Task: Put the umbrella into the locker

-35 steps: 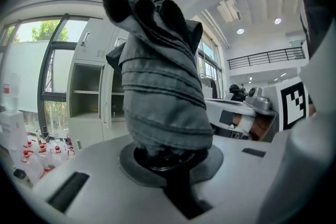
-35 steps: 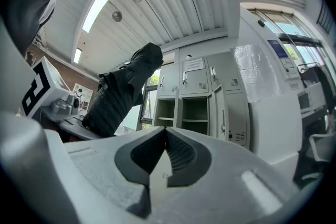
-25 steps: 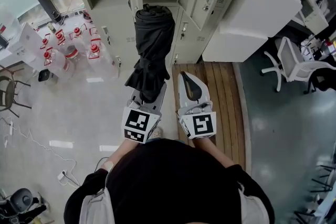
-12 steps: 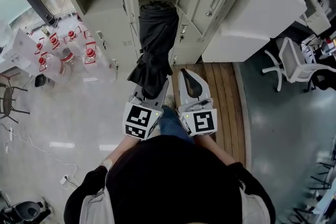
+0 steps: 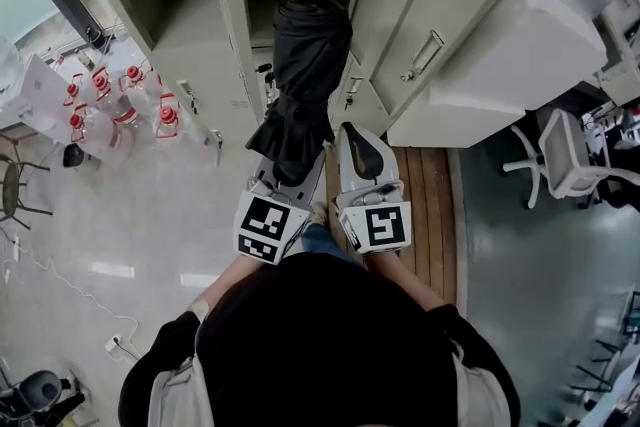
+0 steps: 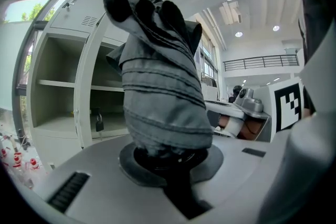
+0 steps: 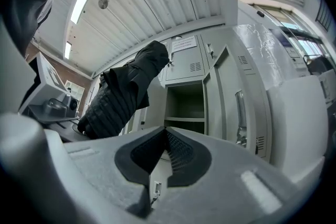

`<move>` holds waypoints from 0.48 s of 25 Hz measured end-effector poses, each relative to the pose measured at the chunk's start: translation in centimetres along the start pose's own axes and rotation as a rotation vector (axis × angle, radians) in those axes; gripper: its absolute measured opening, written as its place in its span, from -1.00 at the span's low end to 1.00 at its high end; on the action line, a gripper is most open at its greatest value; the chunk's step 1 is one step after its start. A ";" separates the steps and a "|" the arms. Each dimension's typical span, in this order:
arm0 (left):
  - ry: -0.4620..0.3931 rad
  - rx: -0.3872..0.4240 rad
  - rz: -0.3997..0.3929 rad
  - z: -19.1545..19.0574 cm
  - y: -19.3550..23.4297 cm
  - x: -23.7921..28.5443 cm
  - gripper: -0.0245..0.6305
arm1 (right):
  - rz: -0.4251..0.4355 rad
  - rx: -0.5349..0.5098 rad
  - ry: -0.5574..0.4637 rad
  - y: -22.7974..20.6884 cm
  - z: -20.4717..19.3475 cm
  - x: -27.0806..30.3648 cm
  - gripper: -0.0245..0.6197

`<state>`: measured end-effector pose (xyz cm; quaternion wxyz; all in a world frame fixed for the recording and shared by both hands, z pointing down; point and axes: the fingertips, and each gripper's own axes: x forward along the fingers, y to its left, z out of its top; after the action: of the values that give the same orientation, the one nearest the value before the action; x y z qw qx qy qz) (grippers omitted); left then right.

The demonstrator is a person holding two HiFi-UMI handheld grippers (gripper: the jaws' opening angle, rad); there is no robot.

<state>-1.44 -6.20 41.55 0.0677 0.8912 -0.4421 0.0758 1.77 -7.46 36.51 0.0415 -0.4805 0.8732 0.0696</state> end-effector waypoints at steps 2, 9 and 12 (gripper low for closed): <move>0.003 -0.006 0.010 0.6 1.0 1.7 -0.77 | 0.019 -0.001 -0.006 -1.2 0.0 1.8 -0.91; 0.005 -0.026 0.056 2.8 4.6 7.8 -0.77 | 0.082 0.003 -0.006 -5.3 -0.9 7.4 -0.91; 0.006 -0.027 0.085 3.7 6.2 10.0 -0.77 | 0.113 0.000 -0.011 -6.9 -1.1 9.4 -0.91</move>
<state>-0.10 -18.37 40.17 0.0778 0.8704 -0.4803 0.0755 2.55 -19.10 35.74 0.0424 -0.4298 0.8988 0.0746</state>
